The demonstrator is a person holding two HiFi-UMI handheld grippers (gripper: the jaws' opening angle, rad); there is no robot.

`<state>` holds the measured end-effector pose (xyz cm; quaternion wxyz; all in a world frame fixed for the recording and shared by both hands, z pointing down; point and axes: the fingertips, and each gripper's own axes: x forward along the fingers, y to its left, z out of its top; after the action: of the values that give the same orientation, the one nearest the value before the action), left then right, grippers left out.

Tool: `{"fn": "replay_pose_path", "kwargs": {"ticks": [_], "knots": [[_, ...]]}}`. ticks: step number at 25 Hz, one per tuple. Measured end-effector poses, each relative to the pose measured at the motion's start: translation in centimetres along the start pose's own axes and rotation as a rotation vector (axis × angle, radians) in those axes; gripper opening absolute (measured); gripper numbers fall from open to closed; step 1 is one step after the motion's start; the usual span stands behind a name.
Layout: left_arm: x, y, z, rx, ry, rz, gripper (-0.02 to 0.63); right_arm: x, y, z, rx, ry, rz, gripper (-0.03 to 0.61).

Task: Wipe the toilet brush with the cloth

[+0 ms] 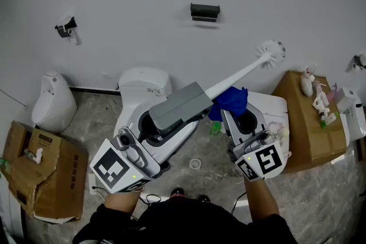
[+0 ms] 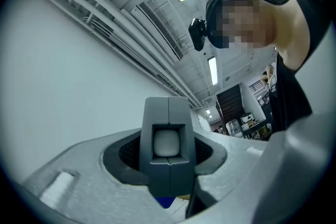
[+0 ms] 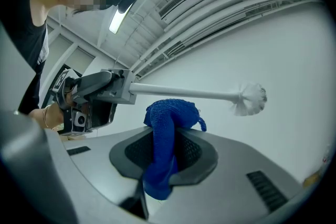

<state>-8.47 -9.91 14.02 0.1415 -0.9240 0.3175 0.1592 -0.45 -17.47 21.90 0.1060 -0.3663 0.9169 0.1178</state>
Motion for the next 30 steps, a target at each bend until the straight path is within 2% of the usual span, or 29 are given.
{"fn": "replay_pose_path", "kwargs": {"ticks": [7,19,30], "knots": [[0.5,-1.8,-1.0,-0.015,0.02,-0.016,0.187,-0.2,1.8,1.0,0.002,-0.056,0.023,0.083],[0.7,-1.4,-1.7,-0.035,0.036,-0.028,0.187,0.7,2.9,2.3,-0.004,-0.096,0.057,0.083],[0.6,-1.8,-1.8,-0.068,0.043,-0.047,0.187,0.8,2.8,3.1,0.006,-0.119,0.047,0.083]]}}
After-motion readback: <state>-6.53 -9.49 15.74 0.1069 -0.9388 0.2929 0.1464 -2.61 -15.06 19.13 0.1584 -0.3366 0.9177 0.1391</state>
